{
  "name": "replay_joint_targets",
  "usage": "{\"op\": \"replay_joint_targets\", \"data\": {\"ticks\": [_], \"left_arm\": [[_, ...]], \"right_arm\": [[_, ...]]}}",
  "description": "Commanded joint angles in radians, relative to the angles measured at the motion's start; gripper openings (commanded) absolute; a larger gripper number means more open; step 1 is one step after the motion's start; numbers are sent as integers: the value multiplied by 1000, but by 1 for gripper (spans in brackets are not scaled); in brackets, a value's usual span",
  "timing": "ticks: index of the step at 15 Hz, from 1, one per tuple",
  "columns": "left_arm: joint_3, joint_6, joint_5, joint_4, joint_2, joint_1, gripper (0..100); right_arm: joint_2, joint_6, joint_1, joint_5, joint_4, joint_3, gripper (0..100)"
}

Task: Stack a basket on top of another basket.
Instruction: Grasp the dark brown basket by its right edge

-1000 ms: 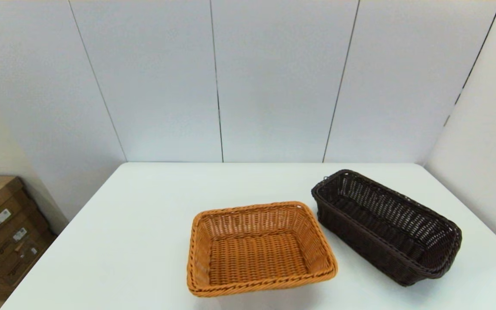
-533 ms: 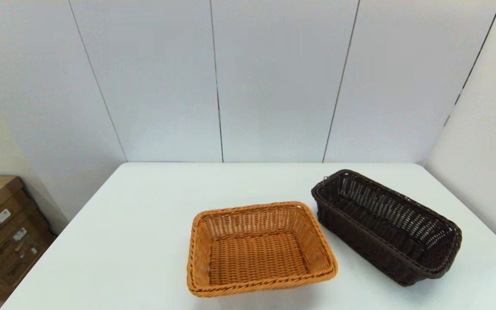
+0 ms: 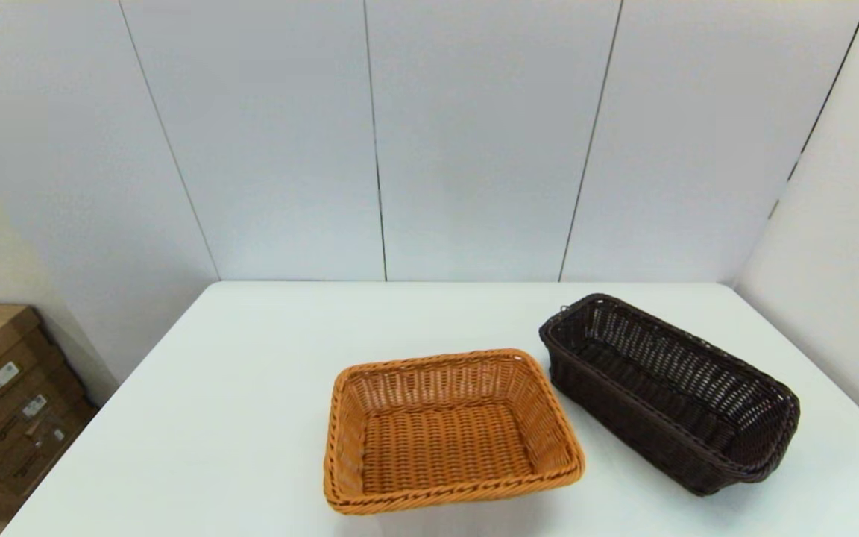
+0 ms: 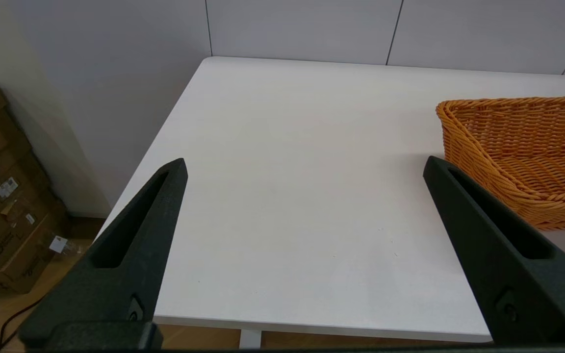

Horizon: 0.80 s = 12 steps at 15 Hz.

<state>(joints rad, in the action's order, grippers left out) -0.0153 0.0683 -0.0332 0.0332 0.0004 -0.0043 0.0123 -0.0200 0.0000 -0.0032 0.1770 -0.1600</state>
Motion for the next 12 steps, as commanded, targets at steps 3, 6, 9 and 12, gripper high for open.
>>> {"op": "replay_joint_targets", "data": {"ticks": [3, 6, 9, 12], "left_arm": [[0, 1, -1, 1, -2, 0, 100], [0, -1, -1, 1, -2, 0, 100], [0, -1, -2, 1, -2, 0, 100], [0, -2, -2, 1, -2, 0, 100]], "right_arm": [[330, 6, -5, -8, 7, -248, 100], [529, 6, -9, -8, 21, -392, 100], [683, 8, -51, -40, 104, -539, 100], [793, 51, -51, -46, 246, -684, 100]]}}
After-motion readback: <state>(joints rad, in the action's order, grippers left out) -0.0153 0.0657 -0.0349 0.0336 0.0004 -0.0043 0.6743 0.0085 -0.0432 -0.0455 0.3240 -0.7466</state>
